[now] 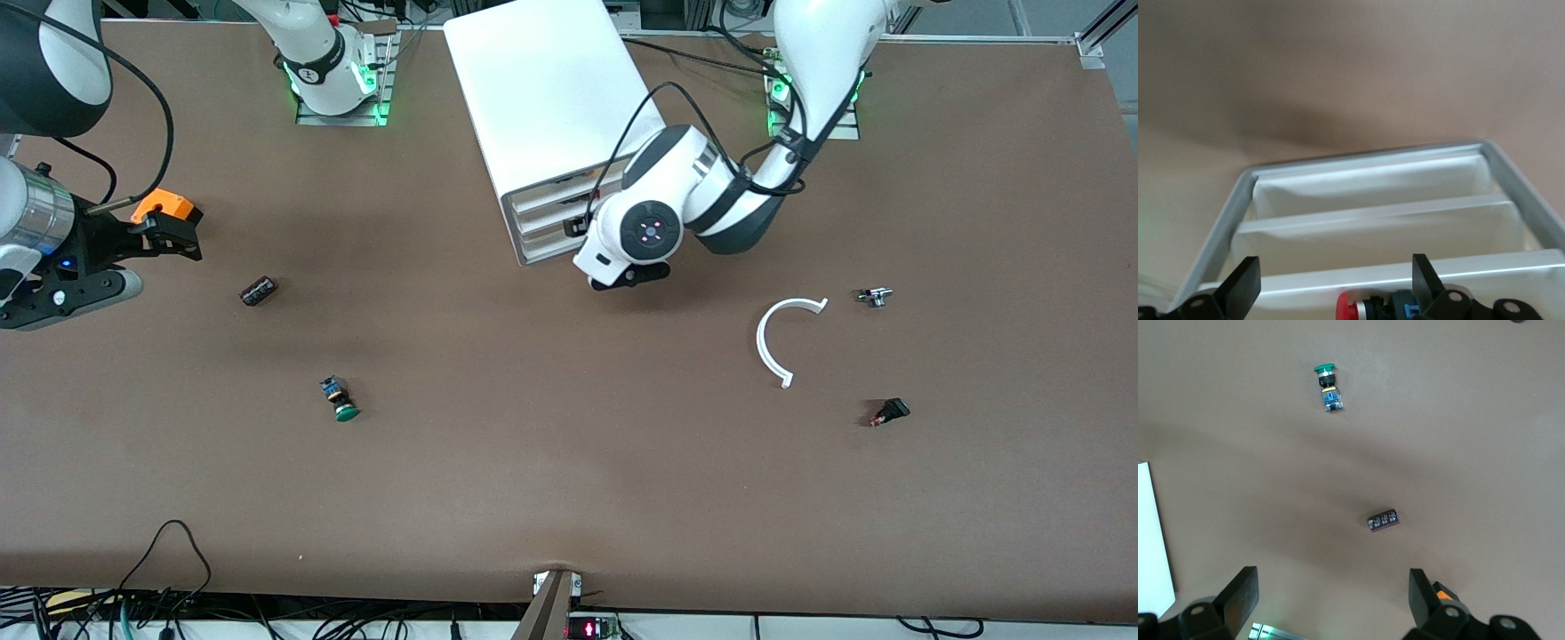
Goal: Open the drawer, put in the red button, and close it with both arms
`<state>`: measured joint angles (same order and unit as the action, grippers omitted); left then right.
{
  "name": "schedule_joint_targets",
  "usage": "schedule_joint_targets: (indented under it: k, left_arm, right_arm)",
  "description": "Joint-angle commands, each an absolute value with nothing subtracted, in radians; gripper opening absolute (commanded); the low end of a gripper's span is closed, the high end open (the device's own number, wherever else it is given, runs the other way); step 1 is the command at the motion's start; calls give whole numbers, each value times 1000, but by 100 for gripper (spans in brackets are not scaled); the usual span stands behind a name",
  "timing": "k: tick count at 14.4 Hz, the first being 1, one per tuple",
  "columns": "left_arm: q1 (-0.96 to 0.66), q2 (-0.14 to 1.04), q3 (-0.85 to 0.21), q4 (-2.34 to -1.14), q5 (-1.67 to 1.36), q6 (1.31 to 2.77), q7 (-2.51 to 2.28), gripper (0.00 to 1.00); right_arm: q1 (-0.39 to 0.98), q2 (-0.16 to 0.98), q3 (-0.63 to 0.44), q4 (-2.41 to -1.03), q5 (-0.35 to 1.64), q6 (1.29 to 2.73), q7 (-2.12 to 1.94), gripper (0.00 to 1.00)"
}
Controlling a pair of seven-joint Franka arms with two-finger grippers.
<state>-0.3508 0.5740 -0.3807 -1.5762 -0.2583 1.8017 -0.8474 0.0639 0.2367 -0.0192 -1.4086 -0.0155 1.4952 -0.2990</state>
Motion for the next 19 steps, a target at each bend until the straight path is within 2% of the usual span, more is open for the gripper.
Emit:
schedule_joint_targets:
  k: [1, 6, 9, 12, 15, 17, 19]
  left_arm:
    - [-308, 551, -376, -1523, -255, 1772, -805, 100]
    - [-224, 482, -379, -1465, -104, 1749, -778, 100]
    - [-119, 476, -377, -1366, -68, 1597, -536, 100]
    - [-26, 468, -379, -1278, 18, 1474, -277, 100]
    - [58, 442, -376, -1255, 17, 1398, -139, 100]
    - [66, 379, -327, -1281, 18, 1397, -40, 100]
    - [10, 277, -170, -1362, -12, 1442, 14, 100]
  right_arm:
    - [58, 189, -8, -1402, -9, 1459, -301, 100]
    - [54, 190, -15, -1404, 31, 1365, -292, 100]
    - [19, 190, -72, -1401, 37, 1371, -298, 100]
    - [-5, 187, -123, -1372, 44, 1449, -308, 100]
    - [-6, 183, -117, -1335, 38, 1440, -331, 100]
    - [-6, 169, -123, -1332, 34, 1413, -347, 100]
    - [-8, 147, -135, -1333, 26, 1413, -373, 100]
